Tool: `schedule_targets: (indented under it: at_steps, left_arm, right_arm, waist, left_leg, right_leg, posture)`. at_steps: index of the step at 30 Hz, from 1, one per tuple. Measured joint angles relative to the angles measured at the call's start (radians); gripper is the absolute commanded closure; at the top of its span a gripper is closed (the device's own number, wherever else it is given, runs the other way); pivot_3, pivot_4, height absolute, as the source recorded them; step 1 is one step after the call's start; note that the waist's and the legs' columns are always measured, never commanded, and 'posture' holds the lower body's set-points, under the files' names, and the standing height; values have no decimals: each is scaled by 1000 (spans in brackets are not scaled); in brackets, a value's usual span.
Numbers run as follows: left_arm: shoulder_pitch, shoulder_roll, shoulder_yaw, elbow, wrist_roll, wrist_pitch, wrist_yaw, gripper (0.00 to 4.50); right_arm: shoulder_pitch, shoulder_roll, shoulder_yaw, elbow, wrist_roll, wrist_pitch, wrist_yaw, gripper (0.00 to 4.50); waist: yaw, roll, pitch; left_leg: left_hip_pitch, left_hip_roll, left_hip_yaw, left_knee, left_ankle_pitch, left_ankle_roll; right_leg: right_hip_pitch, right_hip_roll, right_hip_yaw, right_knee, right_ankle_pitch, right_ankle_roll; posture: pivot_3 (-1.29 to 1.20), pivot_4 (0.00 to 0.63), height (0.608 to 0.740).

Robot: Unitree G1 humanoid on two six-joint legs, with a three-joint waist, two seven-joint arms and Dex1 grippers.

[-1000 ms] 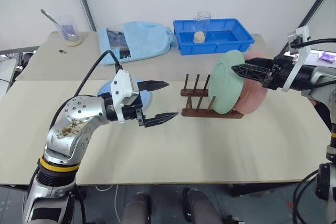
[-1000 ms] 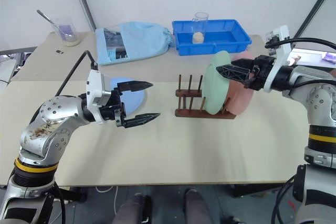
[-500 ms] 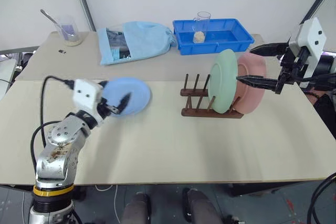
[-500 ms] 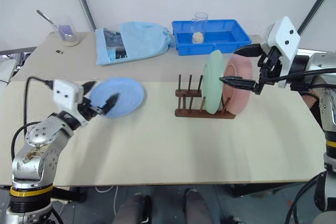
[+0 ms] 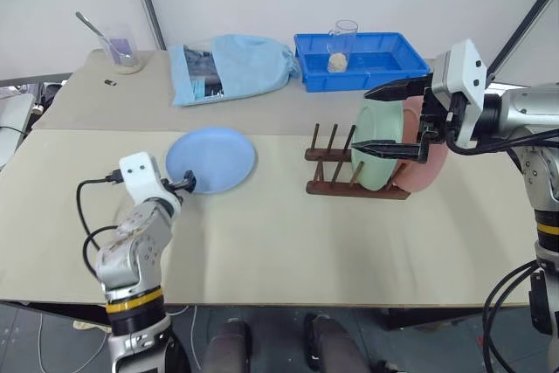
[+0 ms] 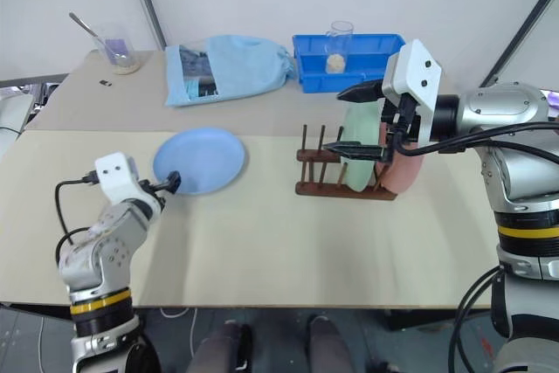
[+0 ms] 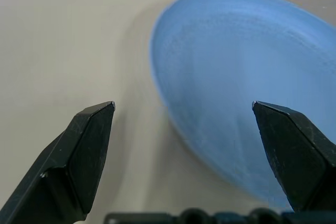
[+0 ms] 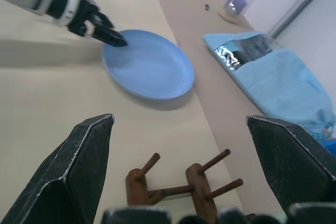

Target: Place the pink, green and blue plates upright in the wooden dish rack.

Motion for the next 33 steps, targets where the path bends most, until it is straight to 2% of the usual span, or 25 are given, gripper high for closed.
schedule_targets:
  at_steps: [3,11,21,27,33]
  left_arm:
    - [-54,-29,25,56,-3,55,39,795]
    - [-88,-46,58,70,-4,101,74,4388]
    - [-116,-58,96,62,-39,107,85,4456]
    - [-227,-63,99,34,-58,167,110,4456]
    - [-351,-68,102,3,-88,240,121,4456]
  right_arm:
    - [-1,0,18,-37,1,3,14,0]
    - [-1,15,37,-86,0,16,28,0]
    - [1,66,106,-95,-98,-48,7,0]
    - [-51,182,255,-18,-295,-161,-60,0]
    - [-128,333,384,142,-524,-288,-190,0]
  waist:
    - [-6,0,0]
    - [-2,0,0]
    - [-4,0,0]
    - [-4,-1,0]
    - [-7,-1,1]
  left_leg:
    - [0,0,0,0,0,0]
    - [1,0,0,1,0,0]
    - [1,-1,-1,1,-1,-2]
    - [1,-1,-1,2,0,-2]
    - [1,-1,-1,0,0,-1]
  right_leg:
    - [0,0,0,0,0,0]
    - [1,0,0,1,0,0]
    - [1,-1,0,2,0,0]
    - [0,-1,0,4,0,0]
    - [0,0,0,4,3,5]
  posture:
    - [0,150,720]
    - [0,150,720]
    - [0,150,720]
    - [0,150,720]
    - [0,150,720]
